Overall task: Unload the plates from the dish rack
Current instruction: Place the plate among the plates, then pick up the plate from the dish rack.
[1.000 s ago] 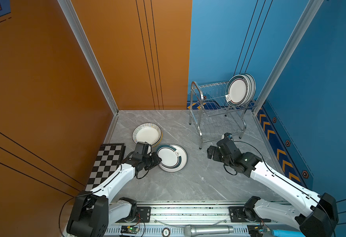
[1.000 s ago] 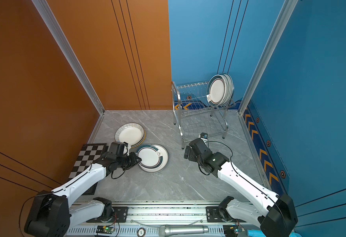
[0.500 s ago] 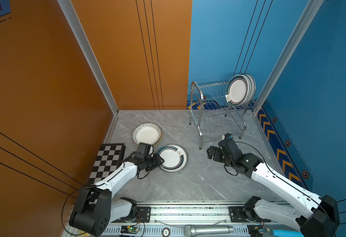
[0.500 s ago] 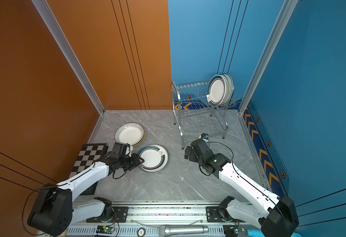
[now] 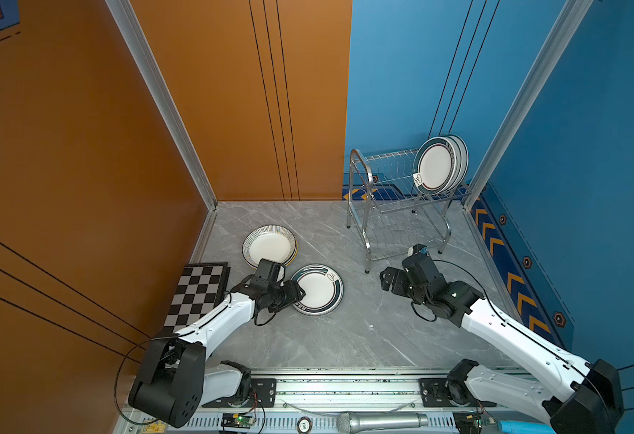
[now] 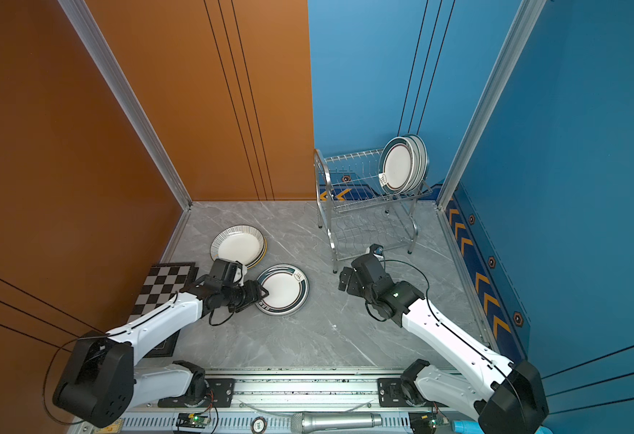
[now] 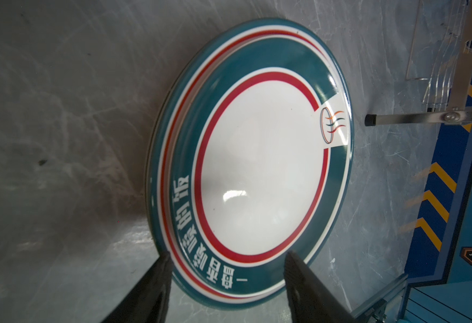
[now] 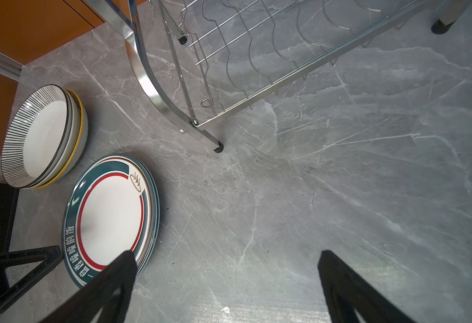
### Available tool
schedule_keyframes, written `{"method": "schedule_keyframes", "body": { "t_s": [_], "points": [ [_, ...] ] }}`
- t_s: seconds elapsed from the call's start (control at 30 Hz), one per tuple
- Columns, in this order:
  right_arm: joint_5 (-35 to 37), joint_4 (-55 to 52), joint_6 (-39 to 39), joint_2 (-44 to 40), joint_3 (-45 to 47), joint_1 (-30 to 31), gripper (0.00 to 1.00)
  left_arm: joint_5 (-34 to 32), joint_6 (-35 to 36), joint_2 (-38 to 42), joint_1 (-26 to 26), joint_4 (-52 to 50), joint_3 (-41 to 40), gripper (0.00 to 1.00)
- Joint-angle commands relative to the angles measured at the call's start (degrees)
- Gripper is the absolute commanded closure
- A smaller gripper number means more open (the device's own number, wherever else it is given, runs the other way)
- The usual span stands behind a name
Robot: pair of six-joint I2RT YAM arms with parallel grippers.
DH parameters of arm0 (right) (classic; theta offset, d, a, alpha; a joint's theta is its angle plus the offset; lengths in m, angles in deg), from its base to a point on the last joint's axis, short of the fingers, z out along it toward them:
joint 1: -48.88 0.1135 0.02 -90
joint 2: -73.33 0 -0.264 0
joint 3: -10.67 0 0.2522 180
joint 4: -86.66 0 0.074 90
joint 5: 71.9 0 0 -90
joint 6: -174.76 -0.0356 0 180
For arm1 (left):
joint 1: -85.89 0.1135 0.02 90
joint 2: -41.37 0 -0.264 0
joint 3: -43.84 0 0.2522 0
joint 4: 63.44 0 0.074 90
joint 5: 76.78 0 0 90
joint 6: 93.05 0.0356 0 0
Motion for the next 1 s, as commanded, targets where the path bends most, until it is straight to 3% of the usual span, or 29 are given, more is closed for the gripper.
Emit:
{"method": "schedule_keyframes", "body": {
  "t_s": [0.0,0.3,0.5,0.53,0.67,0.77,0.97],
  "points": [
    [-0.60,0.12,0.94,-1.33,0.76,-0.90,0.00,-2.53,2.10,0.90,-0.51,-3.48,1.99,0.31],
    [1.81,-5.68,4.16,-3.58,-1.83,-4.94,0.01,-6.10,6.64,7.08,0.85,-9.63,5.28,0.18],
    [4.10,-12.40,8.05,-7.76,-7.10,-13.83,0.00,-5.56,8.25,10.21,2.17,-11.32,7.57,0.15],
    [4.13,-12.85,8.67,-8.74,-7.97,-15.86,0.00,-5.59,8.44,10.73,2.32,-11.61,7.94,0.10],
    [0.56,-12.93,10.80,-10.81,-13.05,-25.01,0.00,-4.57,9.08,12.52,2.54,-11.66,8.67,0.08],
    [-1.16,-12.98,11.40,-10.27,-18.51,-29.76,0.00,-4.51,9.35,13.20,2.57,-11.97,9.27,0.00],
    [-7.81,-12.98,12.90,-3.50,-32.78,-35.37,0.00,-3.43,9.88,13.10,2.49,-11.97,9.81,0.02]
  ]
}}
